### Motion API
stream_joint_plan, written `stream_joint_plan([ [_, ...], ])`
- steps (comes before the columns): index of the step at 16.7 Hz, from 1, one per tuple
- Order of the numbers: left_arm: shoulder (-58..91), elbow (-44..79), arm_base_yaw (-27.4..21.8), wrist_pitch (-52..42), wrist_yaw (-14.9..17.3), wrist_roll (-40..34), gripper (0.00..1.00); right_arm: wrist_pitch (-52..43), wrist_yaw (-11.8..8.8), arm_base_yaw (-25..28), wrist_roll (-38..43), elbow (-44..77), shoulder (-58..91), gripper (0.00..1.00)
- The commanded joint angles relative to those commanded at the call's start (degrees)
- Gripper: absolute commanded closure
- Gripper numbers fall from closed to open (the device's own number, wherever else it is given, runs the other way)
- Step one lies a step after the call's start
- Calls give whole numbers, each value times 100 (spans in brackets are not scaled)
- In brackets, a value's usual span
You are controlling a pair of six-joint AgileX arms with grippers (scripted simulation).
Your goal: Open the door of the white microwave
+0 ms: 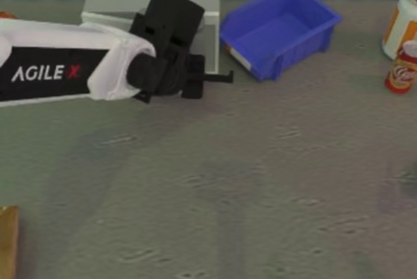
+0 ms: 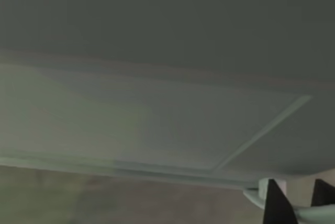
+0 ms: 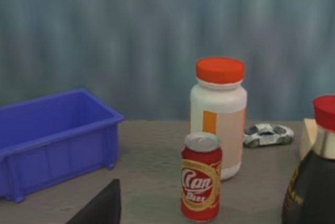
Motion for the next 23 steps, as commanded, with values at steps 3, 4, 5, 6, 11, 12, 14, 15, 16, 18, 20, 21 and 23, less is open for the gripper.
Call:
stream_joint_plan([
  [3, 0, 0, 0, 0, 0, 0, 100, 0, 0, 0, 0, 0, 0, 0],
  [4, 0, 0, 0, 0, 0, 0, 100, 0, 0, 0, 0, 0, 0, 0],
  [5, 0, 0, 0, 0, 0, 0, 100, 0, 0, 0, 0, 0, 0, 0],
  [6, 0, 0, 0, 0, 0, 0, 100, 0, 0, 0, 0, 0, 0, 0],
  [11, 0, 0, 0, 0, 0, 0, 100, 0, 0, 0, 0, 0, 0, 0],
  [12, 0, 0, 0, 0, 0, 0, 100, 0, 0, 0, 0, 0, 0, 0],
  [14, 0, 0, 0, 0, 0, 0, 100, 0, 0, 0, 0, 0, 0, 0],
  [15, 12, 24, -43, 2, 40, -27, 100, 0, 0, 0, 0, 0, 0, 0],
  [16, 10, 5, -39, 1, 48, -12, 100, 0, 0, 0, 0, 0, 0, 0],
  [18, -59, -101, -2, 48, 113, 94, 100, 0, 0, 0, 0, 0, 0, 0],
  [20, -181, -202, 47, 146, 202, 229, 100, 0, 0, 0, 0, 0, 0, 0],
  [21, -211, -262, 67, 168, 238, 287, 100, 0, 0, 0, 0, 0, 0, 0],
  [23, -217, -319, 80, 169, 264, 330, 100, 0, 0, 0, 0, 0, 0, 0],
])
